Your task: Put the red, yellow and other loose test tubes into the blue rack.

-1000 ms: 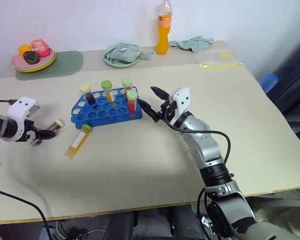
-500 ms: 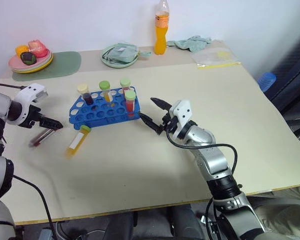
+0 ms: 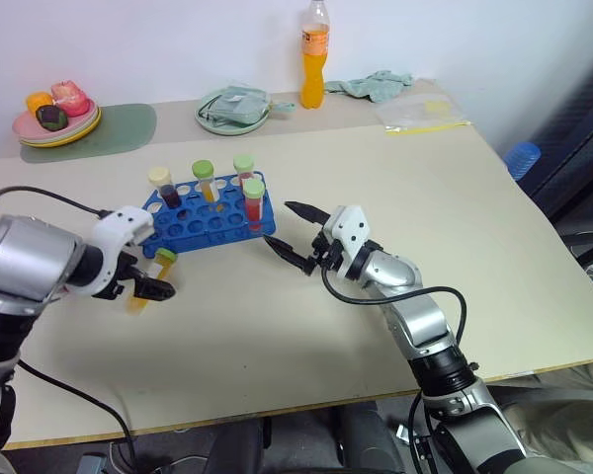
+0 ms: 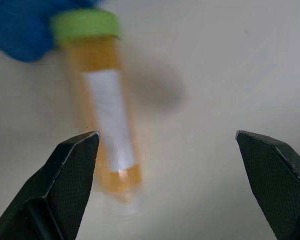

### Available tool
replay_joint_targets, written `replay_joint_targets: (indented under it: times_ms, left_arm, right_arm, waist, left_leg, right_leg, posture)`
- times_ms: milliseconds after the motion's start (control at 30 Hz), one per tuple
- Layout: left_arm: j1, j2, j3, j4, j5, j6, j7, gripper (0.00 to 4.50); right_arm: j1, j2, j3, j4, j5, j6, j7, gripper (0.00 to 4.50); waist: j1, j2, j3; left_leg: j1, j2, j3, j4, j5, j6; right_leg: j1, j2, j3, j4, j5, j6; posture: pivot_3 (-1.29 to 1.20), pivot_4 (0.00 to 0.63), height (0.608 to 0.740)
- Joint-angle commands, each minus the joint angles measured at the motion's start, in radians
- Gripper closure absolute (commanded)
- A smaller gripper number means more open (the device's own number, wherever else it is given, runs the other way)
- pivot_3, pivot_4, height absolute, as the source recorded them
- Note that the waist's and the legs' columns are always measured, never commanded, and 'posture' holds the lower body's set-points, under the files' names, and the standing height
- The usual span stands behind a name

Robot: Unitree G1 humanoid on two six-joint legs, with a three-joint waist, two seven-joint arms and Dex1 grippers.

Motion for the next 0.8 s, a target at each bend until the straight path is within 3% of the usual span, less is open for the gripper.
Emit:
replay_joint_targets:
  times_ms: [33,233,533,800]
  left_arm:
    - [-0.007,-0.008,0.072,-0.021,-0.035,0.008,0.128,0.0]
    - [-0.076,-0.019,0.082,0.053,-0.126,0.008,0.267,0.0]
    - [-0.146,-0.05,0.042,0.173,-0.233,0.008,0.403,0.0]
    - [-0.154,-0.093,0.021,0.229,-0.296,0.008,0.497,0.0]
  right_arm:
    - [-0.015,0.006,0.001,-0.017,0.0,-0.022,0.004,0.94]
    - [-0.003,0.004,0.007,-0.033,0.009,0.003,0.008,0.94]
    - [0.008,-0.156,0.047,-0.176,0.171,0.201,0.293,0.94]
    - [0.0,-0.161,0.052,-0.183,0.17,0.212,0.308,0.94]
  waist:
    - [0.002,0.0,0.0]
    - [0.022,0.0,0.0]
    - [0.025,-0.001,0.0]
    - [0.024,-0.001,-0.001]
  left_leg:
    - [0.0,0.0,0.0,0.0,0.0,0.0]
    - [0.0,-0.001,0.0,0.001,0.0,0.0]
    - [0.0,-0.002,0.001,0.002,0.0,0.0]
    - [0.0,-0.001,0.001,0.002,0.0,0.0]
  right_leg:
    - [0.0,0.0,0.0,0.0,0.0,0.0]
    - [0.0,-0.001,0.0,0.0,0.0,0.0]
    - [0.001,-0.001,0.0,0.0,0.0,0.0]
    - [0.001,-0.001,0.0,0.0,0.0,0.0]
  posture:
    - [0.0,0.15,0.74]
    - [0.0,0.15,0.74]
    - [0.0,0.15,0.74]
    - [0.0,0.15,0.74]
